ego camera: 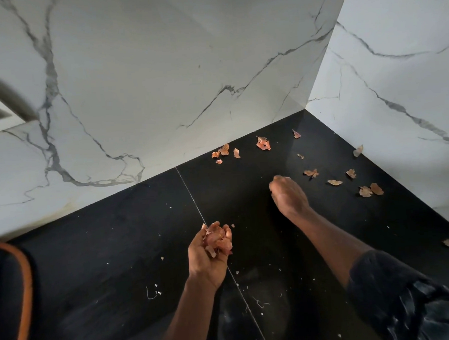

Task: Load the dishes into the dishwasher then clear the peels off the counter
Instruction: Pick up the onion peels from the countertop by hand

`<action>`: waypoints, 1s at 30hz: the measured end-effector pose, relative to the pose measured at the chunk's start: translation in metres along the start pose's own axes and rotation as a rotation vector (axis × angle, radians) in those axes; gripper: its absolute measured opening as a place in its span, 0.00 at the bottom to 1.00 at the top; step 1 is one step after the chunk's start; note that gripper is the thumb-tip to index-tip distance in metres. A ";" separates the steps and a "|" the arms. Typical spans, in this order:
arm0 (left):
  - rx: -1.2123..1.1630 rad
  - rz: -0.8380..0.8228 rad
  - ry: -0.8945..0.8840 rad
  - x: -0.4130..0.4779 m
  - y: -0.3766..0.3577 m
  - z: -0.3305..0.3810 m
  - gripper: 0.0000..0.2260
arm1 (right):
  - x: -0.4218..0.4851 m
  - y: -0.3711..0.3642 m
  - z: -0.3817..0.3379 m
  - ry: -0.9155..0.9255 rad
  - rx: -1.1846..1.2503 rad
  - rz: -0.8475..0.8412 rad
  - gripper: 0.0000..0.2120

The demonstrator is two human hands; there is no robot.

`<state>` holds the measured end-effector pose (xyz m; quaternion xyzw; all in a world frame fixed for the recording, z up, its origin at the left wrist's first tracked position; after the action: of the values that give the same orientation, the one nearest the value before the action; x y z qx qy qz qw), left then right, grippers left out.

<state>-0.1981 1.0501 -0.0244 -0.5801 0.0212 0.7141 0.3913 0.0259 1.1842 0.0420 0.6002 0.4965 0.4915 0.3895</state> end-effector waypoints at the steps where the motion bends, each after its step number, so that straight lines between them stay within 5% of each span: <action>1: 0.004 -0.002 0.002 0.000 -0.001 -0.001 0.15 | -0.004 0.000 0.001 -0.059 0.069 0.009 0.04; 5: 0.000 0.001 0.003 0.002 -0.005 -0.003 0.16 | -0.022 0.022 -0.023 -0.209 0.357 0.112 0.07; 9: 0.049 -0.021 -0.005 -0.004 -0.011 -0.005 0.15 | -0.054 0.059 -0.098 -0.060 0.555 0.167 0.07; 15: 0.107 -0.110 0.004 -0.004 -0.019 -0.010 0.17 | -0.100 0.041 -0.174 0.159 0.370 -0.019 0.09; 19: 0.107 -0.135 0.010 -0.002 -0.017 -0.010 0.19 | -0.104 0.055 -0.178 0.215 0.390 0.029 0.10; 25: 0.006 -0.041 0.036 0.000 -0.017 -0.011 0.15 | -0.042 0.067 -0.082 0.018 0.529 0.185 0.07; 27: -0.021 -0.035 0.064 0.000 -0.015 -0.013 0.16 | -0.010 0.061 -0.007 -0.170 0.363 0.241 0.10; 30: -0.027 -0.023 0.058 -0.002 -0.012 -0.013 0.18 | 0.009 0.039 0.086 -0.376 0.077 0.070 0.21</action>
<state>-0.1805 1.0509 -0.0224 -0.6059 0.0163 0.6927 0.3909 0.1188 1.1868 0.0626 0.7130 0.4122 0.3645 0.4346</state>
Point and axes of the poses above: each hand's wrist, its own x-axis towards the middle knuckle, its own y-axis out of the back of the hand, z = x × y, the point moved 10 cm from there along x, towards the middle knuckle, and after that the axes turned 14 degrees about z, right-handed, at the moved point
